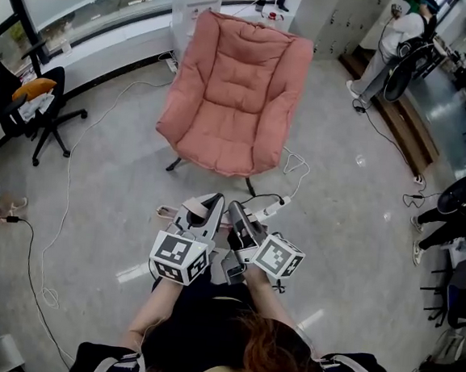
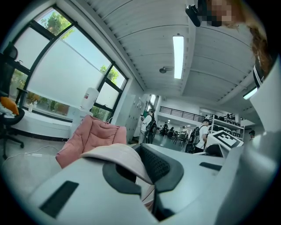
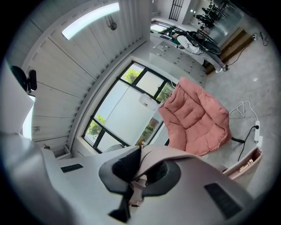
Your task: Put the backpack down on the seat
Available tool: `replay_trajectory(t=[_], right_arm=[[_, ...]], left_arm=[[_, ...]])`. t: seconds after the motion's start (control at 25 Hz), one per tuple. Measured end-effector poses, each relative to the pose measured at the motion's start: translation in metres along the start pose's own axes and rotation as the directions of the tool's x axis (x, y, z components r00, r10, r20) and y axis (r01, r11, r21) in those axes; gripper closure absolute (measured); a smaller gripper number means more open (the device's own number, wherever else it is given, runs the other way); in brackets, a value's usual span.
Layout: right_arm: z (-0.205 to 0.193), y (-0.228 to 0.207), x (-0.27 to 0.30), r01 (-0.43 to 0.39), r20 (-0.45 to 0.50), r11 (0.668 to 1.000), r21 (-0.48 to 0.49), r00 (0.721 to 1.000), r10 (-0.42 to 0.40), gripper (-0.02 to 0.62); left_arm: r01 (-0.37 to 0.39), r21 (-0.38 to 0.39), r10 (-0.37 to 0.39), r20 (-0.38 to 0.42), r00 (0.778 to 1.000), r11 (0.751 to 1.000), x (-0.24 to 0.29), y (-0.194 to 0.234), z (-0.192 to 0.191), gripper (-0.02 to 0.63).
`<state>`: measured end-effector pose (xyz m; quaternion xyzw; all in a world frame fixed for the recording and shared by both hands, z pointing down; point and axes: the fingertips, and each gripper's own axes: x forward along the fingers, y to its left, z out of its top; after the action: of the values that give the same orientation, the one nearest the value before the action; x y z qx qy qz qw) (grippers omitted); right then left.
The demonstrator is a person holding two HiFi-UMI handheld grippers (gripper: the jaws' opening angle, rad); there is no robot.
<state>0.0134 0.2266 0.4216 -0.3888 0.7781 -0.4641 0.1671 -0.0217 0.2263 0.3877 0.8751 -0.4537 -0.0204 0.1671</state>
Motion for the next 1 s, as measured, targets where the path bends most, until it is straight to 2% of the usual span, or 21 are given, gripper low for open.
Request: replay_trajectory(t=[0.16, 0.36, 0.52, 0.8, 1.0], right_arm=[[0.006, -0.001, 0.02, -0.002, 0.016, 0.999, -0.034, 1.0, 0.003, 0.555], [0.015, 0.009, 0.041, -0.037, 0.051, 0.997, -0.071, 0.998, 0.041, 0.555], [0.021, 0.017, 0.05, -0.053, 0.061, 0.996, -0.078, 0.996, 0.058, 0.555], [0.015, 0.025, 0.061, -0.043, 0.036, 0.997, -0.07, 0.998, 0.046, 0.555], [0.016, 0.027, 0.071, -0.045, 0.018, 0.994, -0.104, 0.999, 0.047, 0.555]], left_arm=[[0.034, 0.0, -0.034, 0.012, 0.999, 0.999, 0.009, 0.015, 0.007, 0.588], [0.054, 0.046, -0.055, 0.039, 0.998, 0.998, 0.012, 0.029, 0.022, 0.588], [0.054, 0.078, -0.058, 0.063, 0.996, 0.996, 0.013, 0.035, 0.034, 0.588], [0.03, 0.075, -0.036, 0.071, 0.997, 0.997, 0.007, 0.049, 0.04, 0.588], [0.016, 0.079, -0.023, 0.084, 0.996, 0.997, 0.008, 0.056, 0.044, 0.588]])
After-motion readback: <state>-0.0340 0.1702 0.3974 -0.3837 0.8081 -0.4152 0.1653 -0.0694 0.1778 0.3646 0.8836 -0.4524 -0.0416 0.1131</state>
